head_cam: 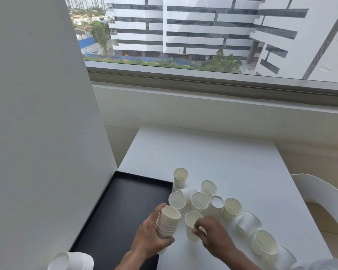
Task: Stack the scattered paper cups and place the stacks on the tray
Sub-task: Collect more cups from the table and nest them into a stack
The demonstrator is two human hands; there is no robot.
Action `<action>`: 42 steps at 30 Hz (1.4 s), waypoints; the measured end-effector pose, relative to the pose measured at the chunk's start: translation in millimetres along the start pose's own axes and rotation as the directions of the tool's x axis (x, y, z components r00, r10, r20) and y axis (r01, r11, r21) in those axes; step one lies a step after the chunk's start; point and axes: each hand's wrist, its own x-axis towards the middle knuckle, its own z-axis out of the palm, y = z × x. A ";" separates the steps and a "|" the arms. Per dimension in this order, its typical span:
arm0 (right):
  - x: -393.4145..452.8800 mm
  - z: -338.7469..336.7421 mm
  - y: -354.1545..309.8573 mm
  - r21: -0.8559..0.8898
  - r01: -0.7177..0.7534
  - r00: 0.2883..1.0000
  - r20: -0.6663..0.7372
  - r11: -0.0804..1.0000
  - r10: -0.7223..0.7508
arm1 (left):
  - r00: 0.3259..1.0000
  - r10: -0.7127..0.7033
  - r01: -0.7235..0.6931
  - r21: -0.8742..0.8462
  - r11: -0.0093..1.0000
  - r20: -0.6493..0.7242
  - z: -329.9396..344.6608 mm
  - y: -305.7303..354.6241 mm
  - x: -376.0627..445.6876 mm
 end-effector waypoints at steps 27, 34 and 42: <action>47.8 -5.0 -35.9 -0.129 0.217 0.966 0.172 0.968 -0.193 | 1.000 0.006 -0.005 0.118 0.993 -0.011 -10.8 -0.7 8.3; 61.3 5.5 -32.6 -0.206 0.118 0.953 0.299 0.971 -0.052 | 0.994 -0.051 0.061 0.101 0.993 -0.101 -16.4 -6.9 7.5; 55.3 11.0 -30.7 -0.389 0.288 0.898 0.426 0.875 -0.106 | 0.994 -0.053 0.064 0.121 0.991 -0.094 -15.4 -8.8 5.1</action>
